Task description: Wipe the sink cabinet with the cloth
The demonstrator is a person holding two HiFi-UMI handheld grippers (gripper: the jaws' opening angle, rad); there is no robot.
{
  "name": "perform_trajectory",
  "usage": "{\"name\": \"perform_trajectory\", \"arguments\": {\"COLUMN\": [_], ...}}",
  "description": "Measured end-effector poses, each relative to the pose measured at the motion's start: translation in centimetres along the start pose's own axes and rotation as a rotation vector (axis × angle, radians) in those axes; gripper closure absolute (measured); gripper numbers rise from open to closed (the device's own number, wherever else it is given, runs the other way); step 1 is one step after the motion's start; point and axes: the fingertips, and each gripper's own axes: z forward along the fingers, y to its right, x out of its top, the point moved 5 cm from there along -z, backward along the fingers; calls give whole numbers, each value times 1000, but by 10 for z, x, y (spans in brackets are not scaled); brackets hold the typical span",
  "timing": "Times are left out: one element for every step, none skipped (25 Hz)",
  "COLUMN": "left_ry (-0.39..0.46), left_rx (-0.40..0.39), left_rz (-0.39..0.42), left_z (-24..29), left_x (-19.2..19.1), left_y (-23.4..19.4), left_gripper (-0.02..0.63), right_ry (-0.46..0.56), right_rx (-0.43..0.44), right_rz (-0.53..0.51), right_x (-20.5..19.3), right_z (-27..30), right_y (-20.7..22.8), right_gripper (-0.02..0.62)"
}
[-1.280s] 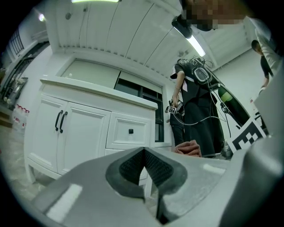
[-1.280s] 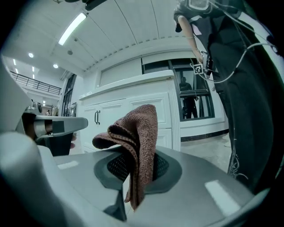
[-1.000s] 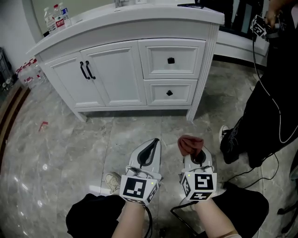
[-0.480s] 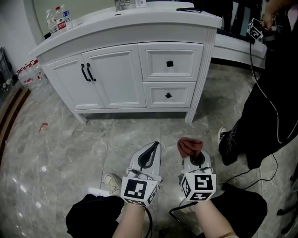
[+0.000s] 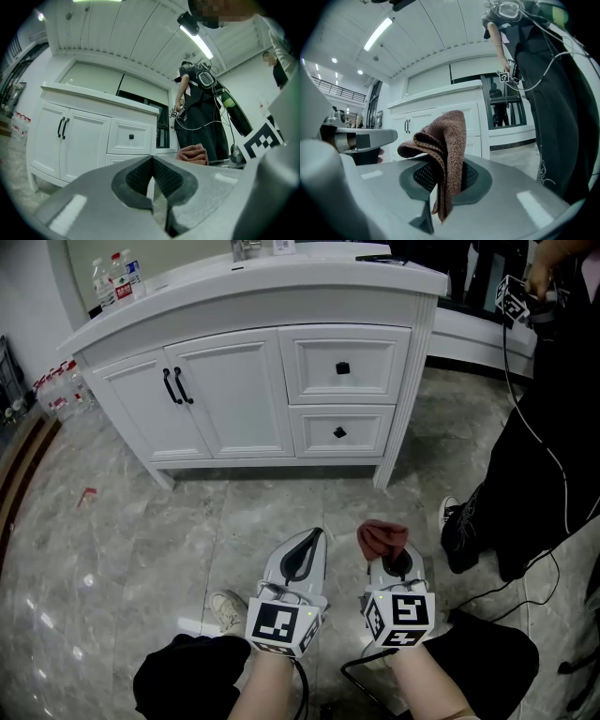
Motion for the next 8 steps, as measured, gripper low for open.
{"name": "perform_trajectory", "arguments": {"left_ry": [0, 1, 2, 1, -1, -4, -8, -11], "left_rx": [-1, -1, -1, -1, -1, -2, -3, -3], "left_rz": [0, -1, -2, -3, -2, -1, 1, 2], "left_z": [0, 0, 0, 0, 0, 0, 0, 0], "left_x": [0, 0, 0, 0, -1, -1, -2, -3], "left_y": [1, 1, 1, 2, 2, 2, 1, 1], "left_gripper": [606, 606, 606, 606, 606, 606, 606, 606], "right_ry": [1, 2, 4, 6, 8, 10, 11, 13], "right_rx": [2, 4, 5, 5, 4, 3, 1, -1], "right_rz": [1, 2, 2, 2, 1, 0, -2, -4], "right_x": [0, 1, 1, 1, 1, 2, 2, 2], "right_z": [0, -1, -1, -1, -1, -1, -1, -1], "right_y": [0, 0, 0, 0, 0, 0, 0, 0], "right_gripper": [517, 517, 517, 517, 517, 517, 517, 517]}}
